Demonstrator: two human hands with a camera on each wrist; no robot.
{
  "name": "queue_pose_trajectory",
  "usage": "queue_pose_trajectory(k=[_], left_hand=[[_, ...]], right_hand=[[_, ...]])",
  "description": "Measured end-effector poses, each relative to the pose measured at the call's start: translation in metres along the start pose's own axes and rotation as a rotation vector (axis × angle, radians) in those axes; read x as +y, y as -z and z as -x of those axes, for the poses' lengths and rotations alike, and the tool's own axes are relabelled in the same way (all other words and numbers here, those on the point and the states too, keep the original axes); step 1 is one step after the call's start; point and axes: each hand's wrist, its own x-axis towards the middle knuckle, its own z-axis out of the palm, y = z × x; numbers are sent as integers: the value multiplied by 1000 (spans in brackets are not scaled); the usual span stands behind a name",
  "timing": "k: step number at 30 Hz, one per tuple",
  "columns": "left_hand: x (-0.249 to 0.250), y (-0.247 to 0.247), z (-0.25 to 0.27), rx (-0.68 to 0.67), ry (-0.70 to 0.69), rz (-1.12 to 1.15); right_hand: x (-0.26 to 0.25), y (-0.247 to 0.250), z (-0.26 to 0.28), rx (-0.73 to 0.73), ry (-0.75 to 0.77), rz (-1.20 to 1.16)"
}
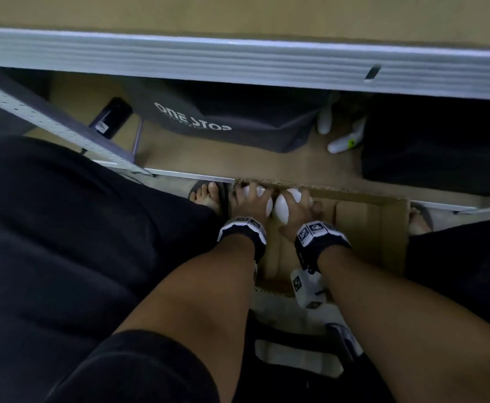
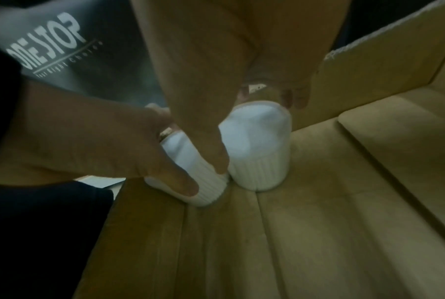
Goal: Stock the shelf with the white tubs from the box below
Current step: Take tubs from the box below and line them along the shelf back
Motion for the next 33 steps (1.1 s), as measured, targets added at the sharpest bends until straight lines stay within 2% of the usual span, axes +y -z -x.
queue_pose_trajectory(k=[2, 5, 8, 11, 15, 18, 21, 29, 33], left_hand=[[0, -2, -1, 16, -66, -47], [-3, -8, -4, 21, -24, 31], [-7, -7, -8, 80, -19, -22], [-10, -6, -6, 1, -8, 16], [-3, 3, 2, 6, 30, 95], [-2, 12, 10, -45, 39, 188], [-1, 29, 22, -80, 6, 267], [11, 94, 60, -21, -49, 296], [22, 136, 81, 88, -131, 269]], right_hand=[[-2, -4, -5, 41, -19, -4], [-1, -7, -10, 67, -28, -33], [-3, -5, -14, 47, -39, -60], [-5, -3, -12, 37, -28, -69], [-4, 6, -1, 32, -27, -60], [1, 15, 14, 25, -32, -53], [8, 27, 31, 48, -30, -24], [13, 78, 90, 158, 12, -23], [15, 113, 122, 246, 22, -34]])
